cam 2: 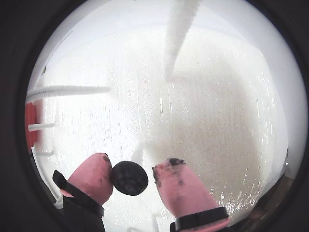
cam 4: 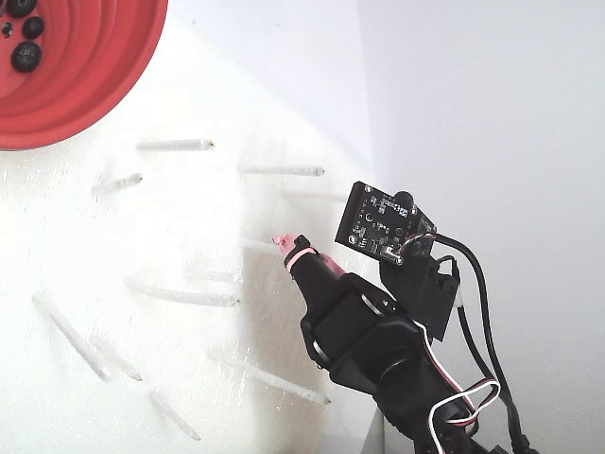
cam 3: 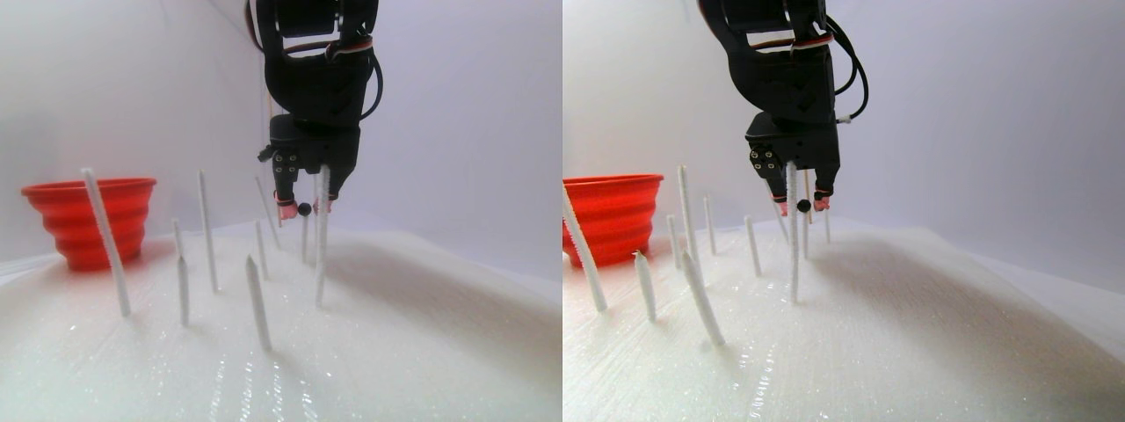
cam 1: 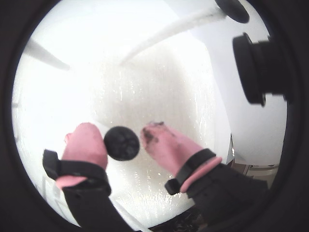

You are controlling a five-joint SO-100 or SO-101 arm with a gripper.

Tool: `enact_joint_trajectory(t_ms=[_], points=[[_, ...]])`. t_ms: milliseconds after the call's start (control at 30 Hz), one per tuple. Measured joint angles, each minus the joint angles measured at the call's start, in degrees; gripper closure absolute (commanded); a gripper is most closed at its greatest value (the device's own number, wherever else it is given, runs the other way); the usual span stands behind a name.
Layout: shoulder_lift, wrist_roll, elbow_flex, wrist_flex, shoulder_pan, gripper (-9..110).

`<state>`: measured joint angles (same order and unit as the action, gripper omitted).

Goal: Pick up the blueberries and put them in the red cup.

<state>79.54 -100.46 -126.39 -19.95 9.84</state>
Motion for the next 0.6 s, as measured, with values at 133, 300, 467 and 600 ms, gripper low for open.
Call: enact_joint_trajectory(t_ms=[133, 300, 467, 600], points=[[0.0, 0.0, 0.0, 0.0, 0.0, 88], [0.0, 0.0, 0.0, -0.7, 0.0, 90], [0.0, 0.0, 0.0, -0.7, 0.0, 90], [0.0, 0.0, 0.0, -0.7, 0.0, 90]])
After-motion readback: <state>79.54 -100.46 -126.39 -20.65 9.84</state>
